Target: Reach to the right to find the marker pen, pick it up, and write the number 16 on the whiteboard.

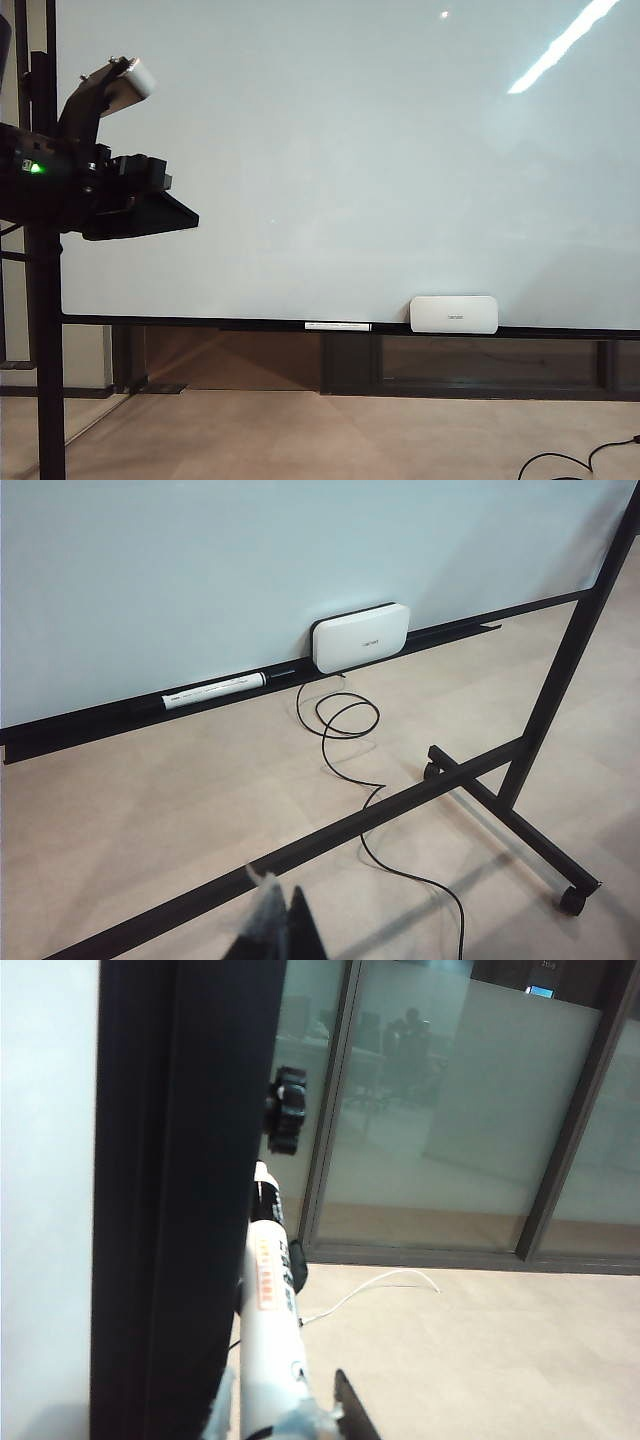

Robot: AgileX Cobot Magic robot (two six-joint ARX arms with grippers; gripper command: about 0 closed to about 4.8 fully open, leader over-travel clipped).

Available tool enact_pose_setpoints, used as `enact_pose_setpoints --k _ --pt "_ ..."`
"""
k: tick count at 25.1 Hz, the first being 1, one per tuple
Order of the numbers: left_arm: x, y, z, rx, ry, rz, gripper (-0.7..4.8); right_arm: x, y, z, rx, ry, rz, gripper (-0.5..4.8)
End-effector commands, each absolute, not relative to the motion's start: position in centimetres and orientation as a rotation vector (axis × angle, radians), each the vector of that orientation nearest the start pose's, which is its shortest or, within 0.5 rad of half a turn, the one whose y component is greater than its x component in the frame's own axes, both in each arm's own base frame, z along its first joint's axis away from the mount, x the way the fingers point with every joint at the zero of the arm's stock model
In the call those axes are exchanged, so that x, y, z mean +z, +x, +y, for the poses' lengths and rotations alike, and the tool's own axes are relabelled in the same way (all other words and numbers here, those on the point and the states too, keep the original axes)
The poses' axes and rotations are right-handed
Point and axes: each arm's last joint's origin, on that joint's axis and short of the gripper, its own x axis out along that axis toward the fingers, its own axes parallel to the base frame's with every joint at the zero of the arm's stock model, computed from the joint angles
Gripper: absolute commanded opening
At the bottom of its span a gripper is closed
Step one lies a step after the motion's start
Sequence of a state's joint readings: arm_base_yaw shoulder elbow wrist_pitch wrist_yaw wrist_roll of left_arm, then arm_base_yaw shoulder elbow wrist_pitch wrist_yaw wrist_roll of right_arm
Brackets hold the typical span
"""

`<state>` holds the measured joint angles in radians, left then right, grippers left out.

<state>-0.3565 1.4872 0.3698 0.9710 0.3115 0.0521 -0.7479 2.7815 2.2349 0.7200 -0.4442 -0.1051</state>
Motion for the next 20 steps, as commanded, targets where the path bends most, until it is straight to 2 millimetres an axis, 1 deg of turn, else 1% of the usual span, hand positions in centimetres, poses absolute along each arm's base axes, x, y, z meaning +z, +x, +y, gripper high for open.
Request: enact_pose_setpoints --k 1,5,6,7,8,11,13,14,20 --pt "16.11 23.50 -9.72 -0.677 0.053 0.115 -0.02 14.20 44.84 -39.89 -0.317 -0.220 -0.150 0.89" --pt "16.11 23.50 -9.72 -0.677 0.053 0.115 -0.02 14.21 44.84 -39.90 -0.321 -0.219 -0.150 0.85" --pt "16.11 23.50 -9.72 -0.677 0.053 0.115 -0.02 14.21 44.84 -39.90 -0.321 -0.220 -0.150 0.95" --pt "16.11 23.50 -9.72 -0.677 0.053 0.116 -0.02 14.21 44.83 -39.93 -0.333 -0.219 -0.150 1.34" --pt "16.11 23.50 -9.72 -0.677 0.053 0.115 -0.02 14.23 44.82 -39.94 -0.336 -0.218 -0.150 1.39" --pt "16.11 23.50 -9.72 -0.677 0.053 0.116 -0.02 14.21 44.82 -39.95 -0.338 -0.219 -0.150 0.79" --pt "16.11 23.50 -9.72 -0.677 0.053 0.115 -0.02 14.21 44.82 -39.95 -0.338 -0.219 -0.150 0.17" --pt "16.11 23.50 -9.72 -0.677 0.053 0.115 -0.02 14.21 44.82 -39.95 -0.338 -0.219 -0.150 -0.02" --pt "16.11 23.50 -9.72 -0.676 0.053 0.116 -0.01 14.25 44.82 -39.95 -0.339 -0.219 -0.152 -0.01"
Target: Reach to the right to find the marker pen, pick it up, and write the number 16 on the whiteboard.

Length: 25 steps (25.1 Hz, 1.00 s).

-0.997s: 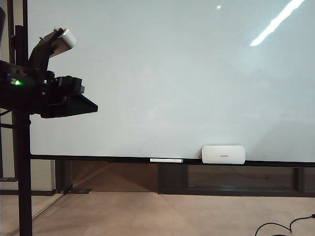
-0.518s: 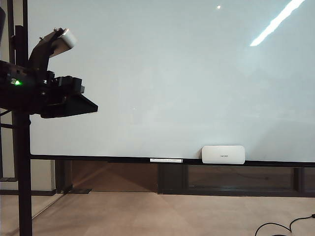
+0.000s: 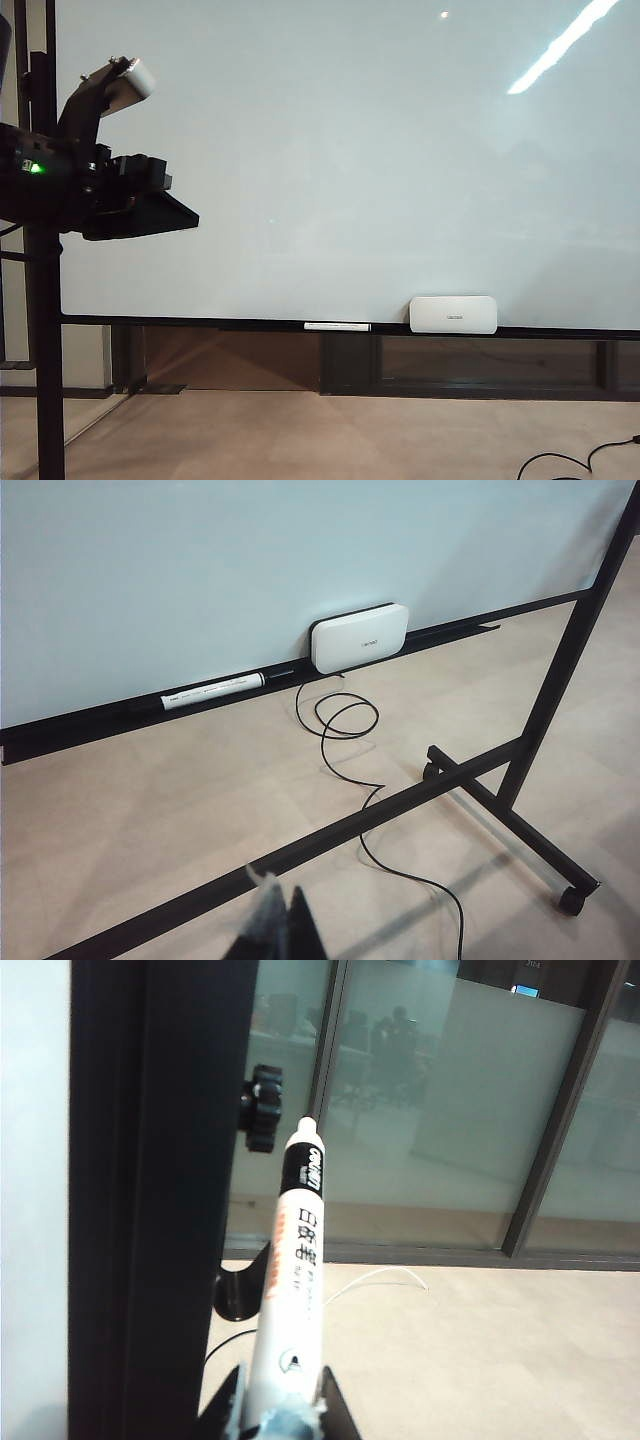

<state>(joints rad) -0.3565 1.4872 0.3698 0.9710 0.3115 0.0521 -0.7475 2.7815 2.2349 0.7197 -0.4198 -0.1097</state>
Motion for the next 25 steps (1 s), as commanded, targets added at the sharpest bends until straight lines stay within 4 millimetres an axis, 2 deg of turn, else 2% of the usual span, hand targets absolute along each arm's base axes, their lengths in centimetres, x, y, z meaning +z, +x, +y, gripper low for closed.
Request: enact_pose_setpoints --k 1,5,8,12,13,16,17,18,19,20,21,22,23,25 --pt "16.1 23.5 -9.7 -0.677 0.054 0.117 -0.01 14.3 44.8 -40.0 -0.344 -0.220 -0.155 -0.01" --pt "16.0 23.5 -9.7 -0.676 0.058 0.130 -0.01 14.9 44.7 -40.0 -0.377 -0.203 -0.188 -0.01" --pt "15.9 23.5 -9.7 -0.664 0.074 0.132 -0.02 17.0 44.3 -40.1 -0.374 -0.142 -0.220 -0.02" --pt "16.0 23.5 -9.7 -0.654 0.076 0.127 -0.02 21.6 43.7 -39.8 -0.374 -0.053 -0.188 -0.02" --pt "16.0 23.5 -9.7 -0.660 0.063 0.126 -0.02 23.5 43.4 -39.5 -0.379 -0.036 -0.146 -0.02" --pt "16.1 23.5 -9.8 -0.696 0.008 0.135 -0.02 26.5 42.6 -38.9 -0.425 -0.014 -0.072 -0.02" --pt "16.2 23.4 -9.8 -0.712 -0.027 0.145 -0.02 28.4 42.1 -38.5 -0.451 -0.014 -0.052 -0.02" --pt "16.2 23.4 -9.9 -0.722 -0.039 0.149 -0.02 29.2 41.8 -38.3 -0.464 -0.013 -0.048 -0.02" --pt "16.4 23.2 -10.1 -0.744 -0.061 0.150 -0.02 31.8 40.9 -37.7 -0.513 -0.023 -0.056 -0.02" --pt "16.5 23.1 -10.2 -0.753 -0.067 0.146 -0.02 33.0 40.5 -37.4 -0.536 -0.026 -0.065 -0.02" --pt "16.9 22.9 -10.5 -0.769 -0.083 0.140 -0.02 35.7 39.5 -36.5 -0.554 -0.042 -0.096 -0.02" --pt "17.0 22.8 -10.5 -0.774 -0.084 0.138 -0.02 36.9 39.0 -36.1 -0.554 -0.048 -0.111 -0.02" --pt "17.5 22.5 -10.7 -0.783 -0.100 0.136 -0.02 39.4 37.9 -35.1 -0.566 -0.037 -0.135 -0.02" --pt "18.1 22.1 -10.7 -0.787 -0.117 0.130 -0.02 41.2 36.9 -34.2 -0.579 -0.020 -0.149 -0.02"
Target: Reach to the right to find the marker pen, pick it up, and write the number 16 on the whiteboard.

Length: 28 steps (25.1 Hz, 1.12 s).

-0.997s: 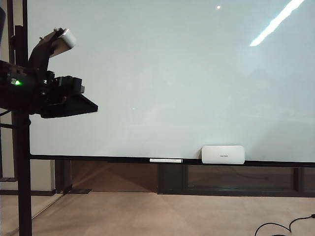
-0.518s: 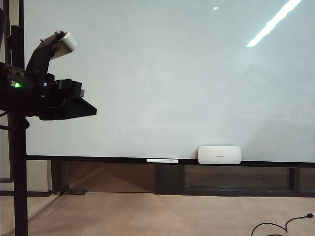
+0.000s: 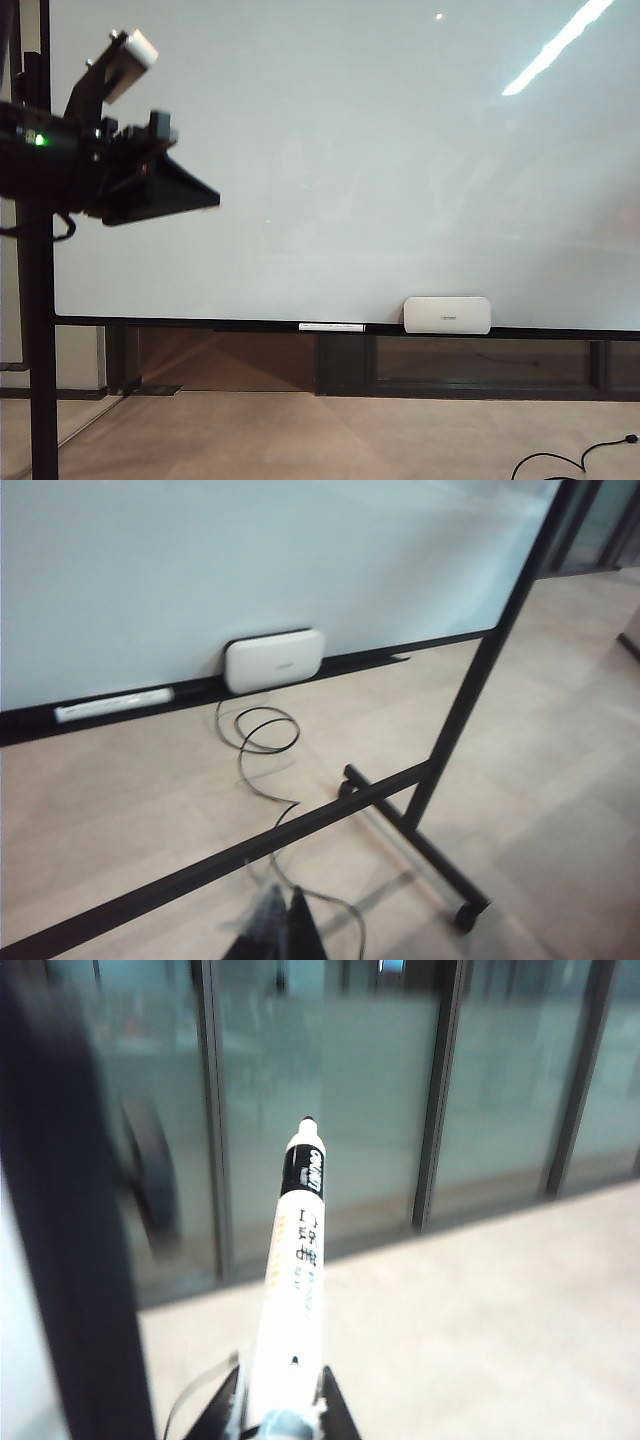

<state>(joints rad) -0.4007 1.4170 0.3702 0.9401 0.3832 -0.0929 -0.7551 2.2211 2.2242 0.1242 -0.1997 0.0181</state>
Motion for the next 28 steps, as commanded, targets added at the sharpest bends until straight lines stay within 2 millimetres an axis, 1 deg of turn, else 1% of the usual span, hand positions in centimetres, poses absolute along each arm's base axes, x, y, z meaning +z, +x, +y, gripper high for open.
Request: enact_pose_setpoints --k 1,3,6,7,8,9,10,12,13,14,15,17,18,19,20,21,22,23,24,25,26,28 --pt "18.6 21.9 -10.6 -0.783 -0.139 0.122 -0.02 42.4 36.3 -33.6 -0.577 -0.004 -0.153 -0.02" --pt "19.7 21.5 -10.4 -0.785 -0.182 0.098 -0.02 44.3 35.1 -32.5 -0.576 0.032 -0.154 -0.02" --pt "22.0 20.3 -9.9 -0.774 -0.200 0.023 -0.02 47.0 33.1 -30.6 -0.570 0.093 -0.163 -0.02" --pt "23.3 19.4 -9.5 -0.765 -0.186 -0.022 -0.02 48.6 32.3 -29.2 -0.545 0.111 -0.185 -0.02" --pt "24.4 18.8 -9.1 -0.755 -0.165 -0.043 -0.02 49.4 31.6 -28.5 -0.529 0.127 -0.197 -0.02" --pt "25.7 18.1 -8.7 -0.711 -0.137 -0.046 -0.03 50.8 30.7 -27.2 -0.485 0.153 -0.218 -0.02" --pt "27.0 17.4 -8.3 -0.664 -0.104 -0.040 -0.04 51.7 30.3 -26.0 -0.455 0.170 -0.228 -0.02" --pt "30.1 15.7 -7.2 -0.546 -0.041 -0.045 -0.04 53.7 29.2 -23.0 -0.368 0.188 -0.241 -0.02" --pt "31.9 14.4 -6.5 -0.500 -0.031 -0.072 -0.04 54.7 28.8 -21.1 -0.325 0.188 -0.251 -0.02" --pt "33.1 13.6 -6.0 -0.467 -0.028 -0.098 -0.04 55.5 28.3 -19.5 -0.294 0.188 -0.255 -0.02" --pt "34.8 12.1 -5.3 -0.417 -0.012 -0.145 -0.05 56.3 27.9 -17.5 -0.241 0.183 -0.265 -0.02" --pt "37.1 9.9 -4.1 -0.372 -0.006 -0.202 -0.05 57.5 27.6 -13.8 -0.111 0.188 -0.267 -0.02" --pt "37.9 8.8 -3.7 -0.363 -0.010 -0.214 -0.05 57.9 27.4 -12.1 -0.052 0.198 -0.265 -0.02" --pt "38.6 7.7 -3.1 -0.341 -0.006 -0.216 -0.05 58.4 27.2 -9.9 0.053 0.197 -0.257 -0.02" --pt "39.1 6.7 -2.7 -0.327 0.003 -0.214 -0.05 58.6 27.0 -8.6 0.103 0.197 -0.256 -0.02" --pt "39.7 5.6 -2.2 -0.326 0.011 -0.214 -0.05 58.9 26.8 -6.5 0.182 0.184 -0.251 -0.02" --pt "40.1 4.8 -1.8 -0.326 0.013 -0.220 -0.05 59.2 26.3 -5.4 0.212 0.173 -0.247 -0.02" --pt "40.4 3.7 -1.4 -0.325 0.012 -0.237 -0.05 59.4 25.7 -3.7 0.261 0.159 -0.237 -0.02" --pt "40.6 3.1 -1.1 -0.324 0.009 -0.250 -0.05 59.5 25.2 -2.7 0.290 0.144 -0.228 -0.02" --pt "40.8 2.2 -0.7 -0.323 0.004 -0.272 -0.04 59.6 24.2 -1.5 0.313 0.114 -0.203 -0.02" --pt "40.9 1.6 -0.5 -0.323 0.001 -0.281 -0.04 59.6 23.4 -0.9 0.318 0.097 -0.186 -0.02" --pt "40.8 0.4 0.0 -0.322 0.000 -0.287 -0.05 59.5 20.8 0.1 0.327 0.058 -0.126 -0.02"
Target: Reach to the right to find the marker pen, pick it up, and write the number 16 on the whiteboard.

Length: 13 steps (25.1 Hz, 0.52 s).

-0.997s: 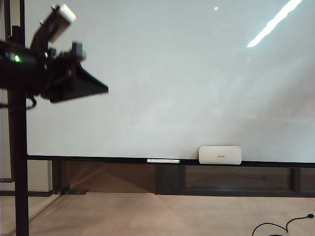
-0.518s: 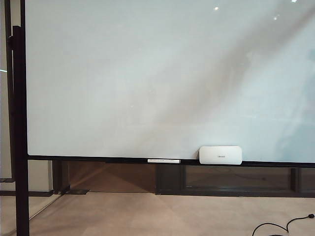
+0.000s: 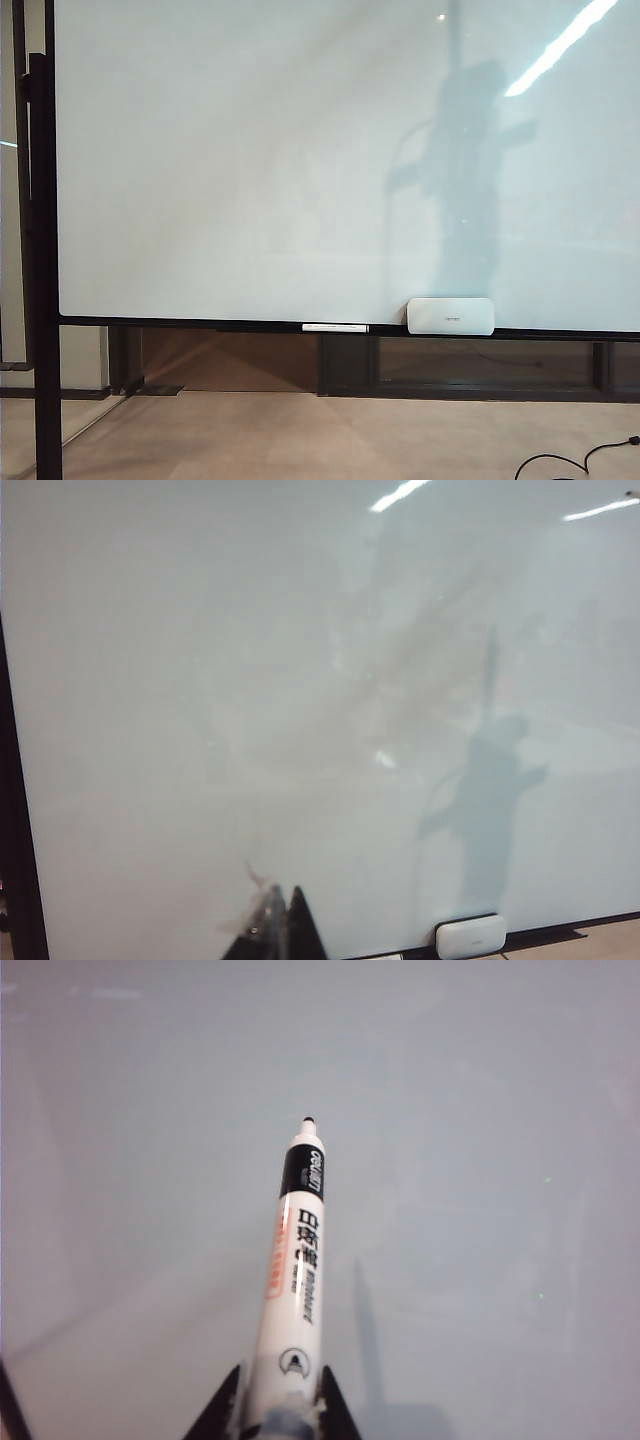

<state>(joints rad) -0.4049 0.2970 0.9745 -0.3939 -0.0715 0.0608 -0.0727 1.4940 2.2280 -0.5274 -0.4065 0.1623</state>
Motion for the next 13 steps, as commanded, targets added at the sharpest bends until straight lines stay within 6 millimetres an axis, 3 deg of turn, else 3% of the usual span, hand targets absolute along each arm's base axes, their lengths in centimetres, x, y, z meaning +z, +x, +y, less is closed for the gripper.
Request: enact_pose_setpoints --k 1,7,10,13 --pt "40.8 0.1 0.2 -0.322 0.005 -0.278 -0.05 59.5 19.2 0.5 0.327 0.046 -0.100 -0.02" --pt "40.3 0.0 0.2 -0.330 0.030 -0.217 -0.05 59.9 8.3 0.9 0.272 0.004 -0.091 -0.02" --pt "40.3 0.0 0.1 -0.368 0.059 -0.226 -0.05 58.4 5.4 0.8 0.257 0.008 -0.025 -0.02" --pt "40.3 0.2 -0.1 -0.396 0.061 -0.233 -0.05 55.6 4.8 0.7 0.246 -0.006 0.069 -0.02"
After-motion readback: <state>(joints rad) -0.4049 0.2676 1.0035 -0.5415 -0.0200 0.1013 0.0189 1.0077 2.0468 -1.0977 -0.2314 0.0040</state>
